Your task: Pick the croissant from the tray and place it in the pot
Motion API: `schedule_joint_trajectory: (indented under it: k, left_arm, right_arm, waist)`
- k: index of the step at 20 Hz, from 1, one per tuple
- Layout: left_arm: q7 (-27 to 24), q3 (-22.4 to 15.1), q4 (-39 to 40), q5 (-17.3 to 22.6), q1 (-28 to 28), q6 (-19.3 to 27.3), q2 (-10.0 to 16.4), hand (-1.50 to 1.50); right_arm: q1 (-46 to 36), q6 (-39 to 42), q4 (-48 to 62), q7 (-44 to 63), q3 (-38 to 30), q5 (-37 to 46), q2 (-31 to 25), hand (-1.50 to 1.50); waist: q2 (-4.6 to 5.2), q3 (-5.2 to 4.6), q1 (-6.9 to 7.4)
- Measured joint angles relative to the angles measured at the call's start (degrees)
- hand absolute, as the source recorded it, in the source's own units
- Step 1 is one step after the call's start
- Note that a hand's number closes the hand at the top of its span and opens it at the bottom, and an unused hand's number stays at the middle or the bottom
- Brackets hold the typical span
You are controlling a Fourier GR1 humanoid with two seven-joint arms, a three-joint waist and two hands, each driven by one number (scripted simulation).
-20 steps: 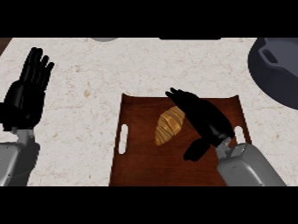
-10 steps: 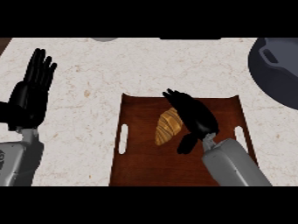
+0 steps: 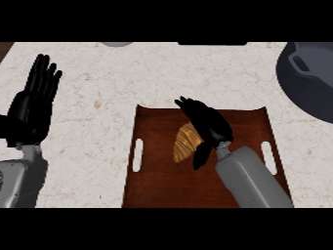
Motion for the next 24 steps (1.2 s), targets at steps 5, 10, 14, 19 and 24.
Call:
schedule_joint_trajectory:
  k: [5, 10, 14, 19, 24]
  left_arm:
    - [2.11, -0.38, -1.4, -0.79, -1.01, 0.7, -0.39, 0.0]
    - [2.17, 0.0, -1.06, -0.76, -1.67, 0.36, -0.78, 0.0]
    - [1.03, -0.11, -1.22, -1.2, -0.31, -0.14, -1.25, 0.0]
    - [0.48, 1.22, -1.1, -0.76, 0.74, -0.79, -0.78, 0.0]
    - [0.2, 0.65, -0.83, -1.29, 1.06, -0.93, -1.3, 0.0]
  right_arm:
    - [-1.03, 0.16, 1.07, -4.75, 2.21, 1.56, 0.01, 1.5]
    - [-2.44, -3.13, 3.4, -8.73, 3.5, 2.94, 0.24, 1.5]
    - [-4.03, -5.81, 5.22, -7.62, 6.09, 2.6, 0.01, 1.5]
    - [-2.12, -7.65, -1.11, -1.93, 8.56, 6.0, -0.66, 1.5]
    - [-3.13, -9.59, -4.1, 5.89, 4.07, 8.24, -0.04, 1.5]
  waist:
    - [-0.29, -0.21, -0.03]
    - [-0.44, -0.29, -0.05]
    - [-0.46, -0.36, 0.04]
    - [-0.35, -0.27, -0.49]
    - [0.21, 0.02, -0.18]
